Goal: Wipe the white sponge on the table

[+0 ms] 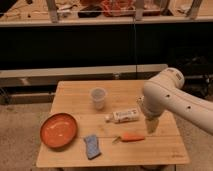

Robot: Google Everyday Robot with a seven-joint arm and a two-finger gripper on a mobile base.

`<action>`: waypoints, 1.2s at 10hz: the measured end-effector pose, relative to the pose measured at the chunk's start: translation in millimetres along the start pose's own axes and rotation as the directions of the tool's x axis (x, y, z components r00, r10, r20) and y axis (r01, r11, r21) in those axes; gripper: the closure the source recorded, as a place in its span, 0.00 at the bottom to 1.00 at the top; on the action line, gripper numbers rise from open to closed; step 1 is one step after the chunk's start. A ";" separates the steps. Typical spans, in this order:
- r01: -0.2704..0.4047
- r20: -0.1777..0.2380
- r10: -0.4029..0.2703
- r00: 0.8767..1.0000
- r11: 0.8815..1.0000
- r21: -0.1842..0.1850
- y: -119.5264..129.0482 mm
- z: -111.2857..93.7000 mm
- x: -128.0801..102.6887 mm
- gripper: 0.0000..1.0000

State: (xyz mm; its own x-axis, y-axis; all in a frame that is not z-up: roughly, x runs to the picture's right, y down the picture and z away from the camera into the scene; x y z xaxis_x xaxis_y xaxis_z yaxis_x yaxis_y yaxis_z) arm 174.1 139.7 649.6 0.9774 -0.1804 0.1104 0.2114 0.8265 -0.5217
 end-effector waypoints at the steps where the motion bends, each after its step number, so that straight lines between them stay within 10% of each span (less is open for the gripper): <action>1: 0.012 0.005 -0.012 1.000 1.000 -0.004 0.2 0.8 -10.3 0.20; 12: 0.200 0.101 -0.196 0.975 0.979 -0.031 16.3 24.3 -76.9 0.20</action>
State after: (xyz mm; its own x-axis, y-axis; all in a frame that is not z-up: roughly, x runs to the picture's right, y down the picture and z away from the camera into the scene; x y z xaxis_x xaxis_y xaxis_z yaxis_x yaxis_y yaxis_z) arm 102.5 179.9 653.1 0.9122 -0.2839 0.2955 0.4024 0.7568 -0.5152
